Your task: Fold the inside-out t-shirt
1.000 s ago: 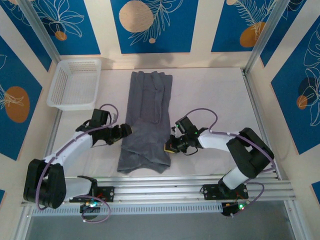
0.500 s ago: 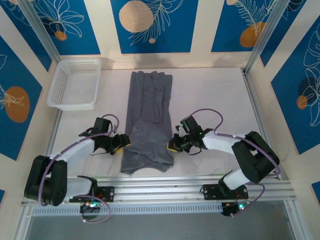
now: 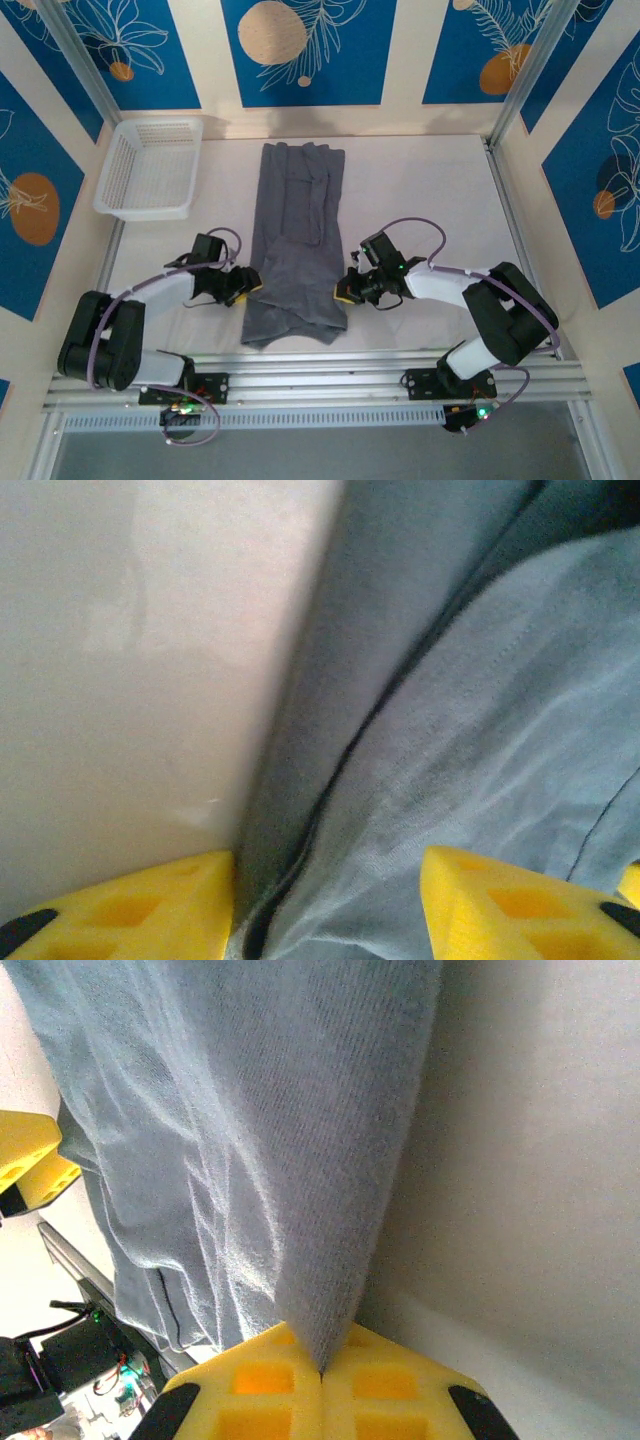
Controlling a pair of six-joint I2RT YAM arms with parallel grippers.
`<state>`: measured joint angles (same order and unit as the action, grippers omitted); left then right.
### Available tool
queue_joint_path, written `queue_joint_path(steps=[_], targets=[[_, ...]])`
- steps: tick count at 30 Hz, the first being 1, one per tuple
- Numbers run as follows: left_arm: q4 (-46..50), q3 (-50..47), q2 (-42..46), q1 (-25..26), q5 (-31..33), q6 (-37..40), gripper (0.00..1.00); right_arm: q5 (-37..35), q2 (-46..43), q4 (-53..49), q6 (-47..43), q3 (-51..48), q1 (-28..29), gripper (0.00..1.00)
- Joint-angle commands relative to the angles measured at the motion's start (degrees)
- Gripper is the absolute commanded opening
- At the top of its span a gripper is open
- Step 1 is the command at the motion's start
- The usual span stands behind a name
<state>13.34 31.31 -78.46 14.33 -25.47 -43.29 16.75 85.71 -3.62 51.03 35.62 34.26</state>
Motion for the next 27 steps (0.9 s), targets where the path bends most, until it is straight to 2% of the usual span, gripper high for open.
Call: queue_joint_path(steps=[1,4,9,14,18,21,27], targets=[[-3.64,-0.33,-0.3,0.1,-1.51,-0.32,0.37,0.36,-0.63,-0.53,0.68,0.13,0.1,0.0],[-3.47,-0.55,0.77,0.11,-1.62,-0.52,0.21,0.1,-0.54,-0.57,0.97,0.05,0.08,0.0],[-4.78,-1.15,1.56,0.23,-2.48,-1.1,0.16,-0.21,-0.02,-0.49,1.18,0.27,0.11,0.0],[-3.76,-2.51,1.84,0.25,-2.26,-0.2,0.0,-1.34,-1.46,-0.79,1.81,-0.71,-0.07,0.0],[0.48,-3.37,5.28,1.18,-0.99,1.9,0.0,-2.48,-5.87,-0.83,2.68,-3.69,-0.26,0.0],[3.26,-3.78,9.65,4.55,0.53,1.56,0.0,-3.52,-12.45,-1.29,4.51,-7.75,0.19,0.0],[3.87,-3.56,17.25,7.96,0.69,-5.46,0.0,-5.79,-26.33,-10.68,4.31,-7.97,-0.02,0.0]])
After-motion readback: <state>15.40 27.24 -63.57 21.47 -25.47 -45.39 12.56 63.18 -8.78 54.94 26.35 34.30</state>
